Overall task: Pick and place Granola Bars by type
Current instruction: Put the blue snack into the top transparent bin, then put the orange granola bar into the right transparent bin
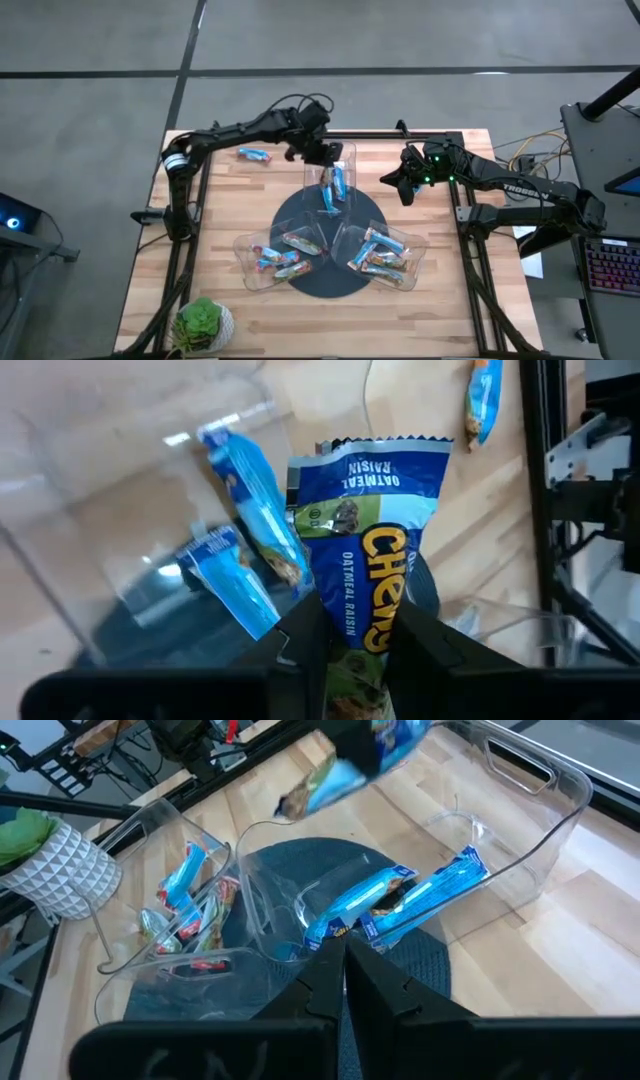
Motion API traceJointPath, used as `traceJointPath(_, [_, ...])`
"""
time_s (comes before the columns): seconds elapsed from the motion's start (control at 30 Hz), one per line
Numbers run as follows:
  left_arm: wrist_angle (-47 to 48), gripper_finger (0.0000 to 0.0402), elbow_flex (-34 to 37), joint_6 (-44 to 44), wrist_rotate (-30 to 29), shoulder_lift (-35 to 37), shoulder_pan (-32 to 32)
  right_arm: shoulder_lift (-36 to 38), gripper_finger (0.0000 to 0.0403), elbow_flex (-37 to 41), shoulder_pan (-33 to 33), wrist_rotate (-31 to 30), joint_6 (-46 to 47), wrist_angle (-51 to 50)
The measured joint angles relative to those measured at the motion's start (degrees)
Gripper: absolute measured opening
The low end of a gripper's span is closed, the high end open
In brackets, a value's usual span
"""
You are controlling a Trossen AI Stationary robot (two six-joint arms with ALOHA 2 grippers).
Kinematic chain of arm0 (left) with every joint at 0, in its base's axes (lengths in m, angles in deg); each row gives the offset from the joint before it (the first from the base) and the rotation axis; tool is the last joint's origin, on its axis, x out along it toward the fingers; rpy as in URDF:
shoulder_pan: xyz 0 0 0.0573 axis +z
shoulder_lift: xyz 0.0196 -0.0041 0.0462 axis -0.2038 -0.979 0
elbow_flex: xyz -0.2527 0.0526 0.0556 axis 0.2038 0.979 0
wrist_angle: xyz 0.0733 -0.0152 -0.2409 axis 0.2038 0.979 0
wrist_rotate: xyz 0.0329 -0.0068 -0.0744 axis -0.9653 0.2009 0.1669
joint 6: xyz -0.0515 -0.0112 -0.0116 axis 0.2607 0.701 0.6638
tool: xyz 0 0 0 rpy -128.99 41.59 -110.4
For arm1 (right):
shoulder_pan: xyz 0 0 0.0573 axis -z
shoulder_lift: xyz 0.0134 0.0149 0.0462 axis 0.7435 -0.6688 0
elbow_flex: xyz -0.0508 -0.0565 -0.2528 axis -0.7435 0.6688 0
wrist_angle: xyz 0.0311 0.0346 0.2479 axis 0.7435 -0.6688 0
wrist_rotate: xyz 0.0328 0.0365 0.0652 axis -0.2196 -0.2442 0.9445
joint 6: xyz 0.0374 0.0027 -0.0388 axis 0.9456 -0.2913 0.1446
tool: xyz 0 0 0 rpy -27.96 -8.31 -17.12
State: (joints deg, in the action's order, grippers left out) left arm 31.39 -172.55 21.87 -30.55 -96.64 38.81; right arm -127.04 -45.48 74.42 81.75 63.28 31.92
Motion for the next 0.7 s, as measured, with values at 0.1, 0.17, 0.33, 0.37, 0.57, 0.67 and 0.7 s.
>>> traceJointPath(0.1, [-2.71,0.0071,2.28,1.45,2.4,0.0,0.01,0.0,0.0008,0.0,0.0,0.0,0.0,0.0])
traceJointPath(0.17, [-4.0,0.0081,3.16,1.26,3.25,0.0,0.02,0.0,0.0008,0.0,0.0,0.02,0.0,0.0])
traceJointPath(0.33, [-7.04,0.0127,4.41,0.28,3.41,0.0,-0.04,0.0,0.0008,0.0,0.0,0.02,0.0,0.0])
traceJointPath(0.37, [-7.53,0.0139,4.5,0.2,3.43,0.0,-0.06,0.0,0.0008,0.0,0.0,0.02,0.0,0.0])
traceJointPath(0.57, [-7.59,0.0188,4.58,-3.02,3.41,-0.02,-0.04,0.0,0.0008,0.0,-0.01,0.02,0.02,0.0])
traceJointPath(0.67, [-7.63,0.0192,4.1,-5.46,3.41,-0.02,-0.07,0.0,0.0008,0.0,0.0,0.04,0.01,0.0])
traceJointPath(0.7, [-7.53,0.0193,3.84,-5.88,3.41,-0.02,-0.06,0.0,0.0008,0.0,-0.01,0.03,0.02,0.0])
